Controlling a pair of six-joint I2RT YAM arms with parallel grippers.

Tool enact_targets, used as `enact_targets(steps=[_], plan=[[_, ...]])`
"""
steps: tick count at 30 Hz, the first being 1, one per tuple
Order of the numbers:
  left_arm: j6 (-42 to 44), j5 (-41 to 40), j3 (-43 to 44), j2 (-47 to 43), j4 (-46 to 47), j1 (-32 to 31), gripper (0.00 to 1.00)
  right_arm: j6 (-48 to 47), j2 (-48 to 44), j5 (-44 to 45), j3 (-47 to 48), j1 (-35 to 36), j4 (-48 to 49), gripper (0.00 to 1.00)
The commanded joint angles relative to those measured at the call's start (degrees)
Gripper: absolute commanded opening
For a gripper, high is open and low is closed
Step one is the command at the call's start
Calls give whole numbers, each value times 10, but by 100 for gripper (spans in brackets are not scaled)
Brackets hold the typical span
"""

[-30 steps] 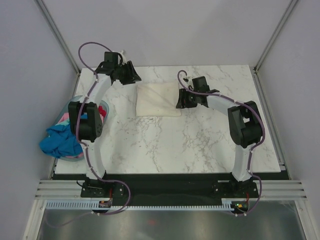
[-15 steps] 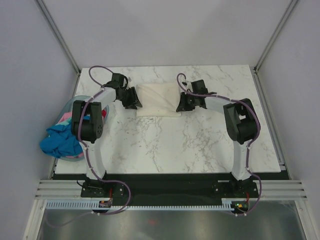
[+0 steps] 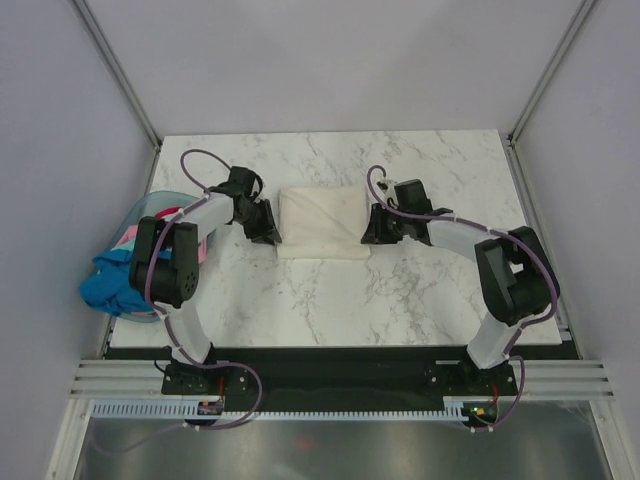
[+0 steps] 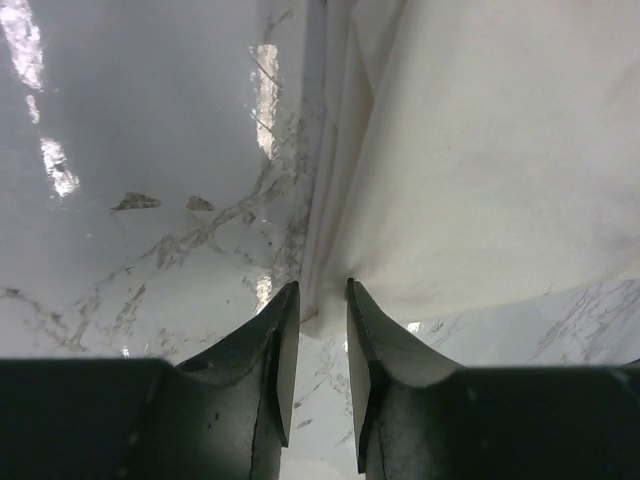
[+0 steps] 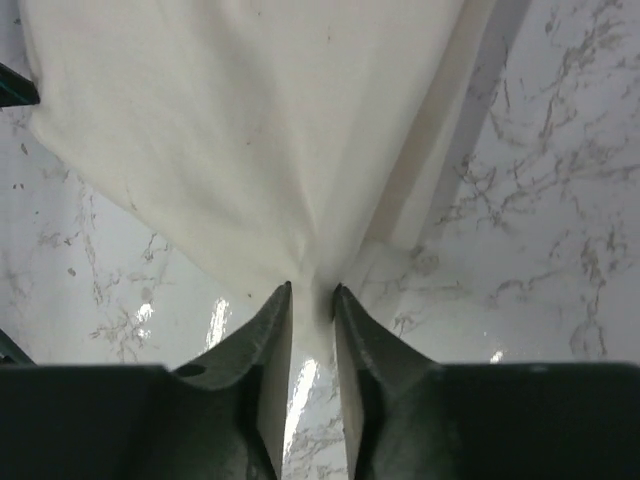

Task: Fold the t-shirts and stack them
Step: Fold the tshirt

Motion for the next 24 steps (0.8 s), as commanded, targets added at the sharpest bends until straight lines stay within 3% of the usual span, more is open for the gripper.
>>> enact_targets(steps=[1, 6, 12, 24], plan=[[-4, -37, 3, -39, -25, 6, 33, 0, -46, 33, 6, 0, -13, 34], [-4, -8, 62, -38, -31, 6, 39, -35, -33, 41, 71, -15, -75, 50], [-3, 76, 139, 41, -13, 5, 39, -78, 68, -23, 211, -53, -103, 57], [-1, 24, 226, 158, -14, 5, 36, -129, 285, -83, 454, -84, -128, 59]])
